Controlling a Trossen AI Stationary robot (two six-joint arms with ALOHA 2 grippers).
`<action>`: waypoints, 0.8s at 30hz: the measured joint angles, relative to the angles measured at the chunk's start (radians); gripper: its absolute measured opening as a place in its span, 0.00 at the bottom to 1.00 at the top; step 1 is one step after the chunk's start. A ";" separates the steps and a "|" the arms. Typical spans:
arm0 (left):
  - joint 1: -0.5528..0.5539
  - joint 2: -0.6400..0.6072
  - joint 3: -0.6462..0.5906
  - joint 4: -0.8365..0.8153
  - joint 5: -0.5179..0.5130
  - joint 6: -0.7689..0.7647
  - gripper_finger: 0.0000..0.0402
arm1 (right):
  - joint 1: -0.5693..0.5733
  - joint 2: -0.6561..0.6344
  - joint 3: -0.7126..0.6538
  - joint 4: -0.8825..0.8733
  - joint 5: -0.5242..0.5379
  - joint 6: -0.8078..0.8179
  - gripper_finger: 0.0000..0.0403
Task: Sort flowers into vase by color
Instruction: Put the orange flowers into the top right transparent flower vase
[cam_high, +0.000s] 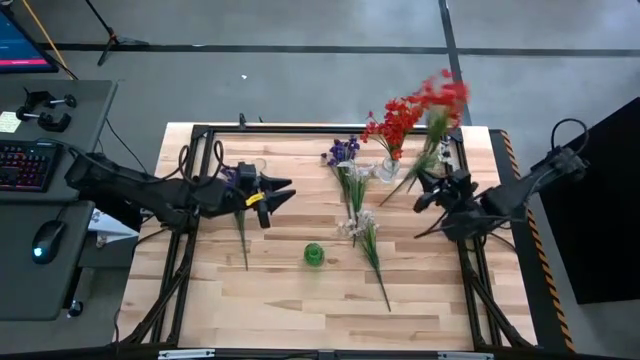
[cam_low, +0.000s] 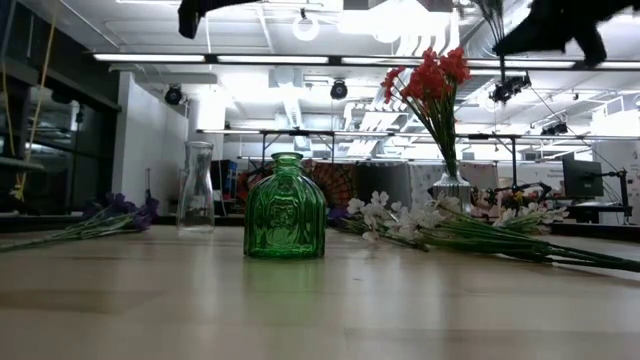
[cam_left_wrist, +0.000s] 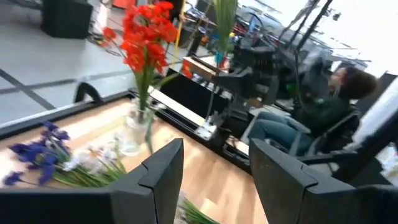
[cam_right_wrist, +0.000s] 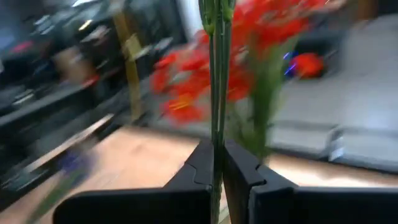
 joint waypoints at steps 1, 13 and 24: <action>0.012 0.000 0.000 0.000 -0.001 0.010 0.42 | -0.022 -0.002 -0.038 0.045 0.051 -0.022 0.00; 0.097 0.000 0.000 -0.007 -0.002 0.128 0.42 | -0.310 0.049 -0.319 0.397 0.183 0.335 0.00; 0.317 -0.001 -0.001 -0.228 0.271 0.194 0.42 | -0.346 0.268 -0.275 0.829 0.183 0.040 0.00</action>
